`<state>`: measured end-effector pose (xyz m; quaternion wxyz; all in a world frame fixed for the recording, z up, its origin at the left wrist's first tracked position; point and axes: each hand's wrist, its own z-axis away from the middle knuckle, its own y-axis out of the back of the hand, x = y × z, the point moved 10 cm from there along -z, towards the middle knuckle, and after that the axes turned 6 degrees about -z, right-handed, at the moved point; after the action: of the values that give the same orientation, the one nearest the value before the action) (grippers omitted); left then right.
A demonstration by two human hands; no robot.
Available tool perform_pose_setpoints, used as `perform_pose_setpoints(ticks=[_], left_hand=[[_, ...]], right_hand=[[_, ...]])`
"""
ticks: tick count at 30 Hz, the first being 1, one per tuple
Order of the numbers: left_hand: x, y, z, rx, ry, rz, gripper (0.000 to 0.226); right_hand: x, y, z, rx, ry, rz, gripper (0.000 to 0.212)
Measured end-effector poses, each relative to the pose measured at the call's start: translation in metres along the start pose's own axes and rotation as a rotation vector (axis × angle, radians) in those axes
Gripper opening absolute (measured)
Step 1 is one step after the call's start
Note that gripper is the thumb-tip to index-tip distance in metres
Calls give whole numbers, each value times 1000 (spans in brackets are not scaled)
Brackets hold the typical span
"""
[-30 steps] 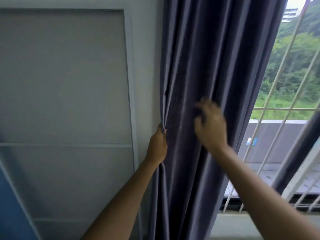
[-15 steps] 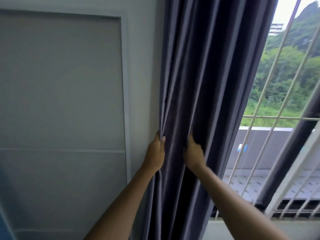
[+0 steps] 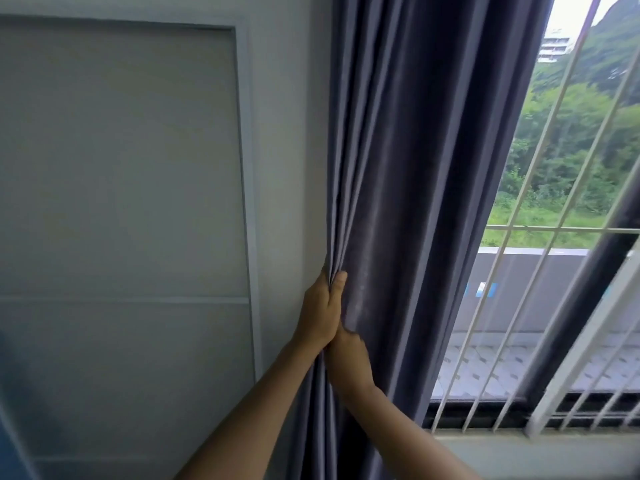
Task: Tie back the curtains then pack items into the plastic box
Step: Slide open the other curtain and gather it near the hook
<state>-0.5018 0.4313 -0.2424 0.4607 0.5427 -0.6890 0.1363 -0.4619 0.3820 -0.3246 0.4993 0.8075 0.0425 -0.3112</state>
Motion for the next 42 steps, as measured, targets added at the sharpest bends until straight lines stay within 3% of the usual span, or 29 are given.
perform_pose_setpoints(ticks=[3, 5, 7, 10, 12, 15, 17, 21, 24, 26, 29, 33, 35, 38, 42], left_hand=[[-3, -5, -4, -32, -12, -56, 66], [-7, -8, -6, -49, -15, -119, 64], [-11, -9, -8, -41, 3, -182, 56], [-15, -8, -11, -27, 34, -196, 46], [-13, -10, -11, -31, 30, -184, 42], [-11, -8, -12, -2, 22, -162, 38], [-12, -4, -13, 2, 14, -176, 36], [-15, 2, -14, -26, -4, -145, 35], [-16, 1, -12, -28, 5, -125, 36], [-15, 0, -12, -25, 5, -120, 36], [-13, -4, -11, -30, 9, -115, 36], [-8, -4, -11, -29, -18, -120, 37], [-9, -5, -12, -39, -12, -124, 38], [-17, -5, -14, -52, 26, -119, 42], [-15, -9, -12, -73, 5, -78, 47]], right_hand=[[-4, -5, 1, -72, -20, 136, 33], [-1, -2, 4, -48, -78, 43, 29], [5, 1, 6, -9, -112, -35, 33], [5, -1, 4, -10, 0, 111, 55], [8, 1, 4, -36, 17, 64, 58], [2, 13, 8, -90, 54, 18, 35], [-7, 49, 9, 63, 97, -12, 24], [-31, 175, 17, 776, 308, -141, 48], [-18, 239, 1, 985, 255, -244, 60], [5, 246, -22, 897, 145, -378, 72], [34, 195, -48, 562, -84, -408, 74], [39, 112, -30, 305, -93, -265, 53], [33, 67, -9, 190, -52, -236, 52], [33, 15, 9, 83, -33, -245, 72], [30, -3, 1, 62, -48, -160, 79]])
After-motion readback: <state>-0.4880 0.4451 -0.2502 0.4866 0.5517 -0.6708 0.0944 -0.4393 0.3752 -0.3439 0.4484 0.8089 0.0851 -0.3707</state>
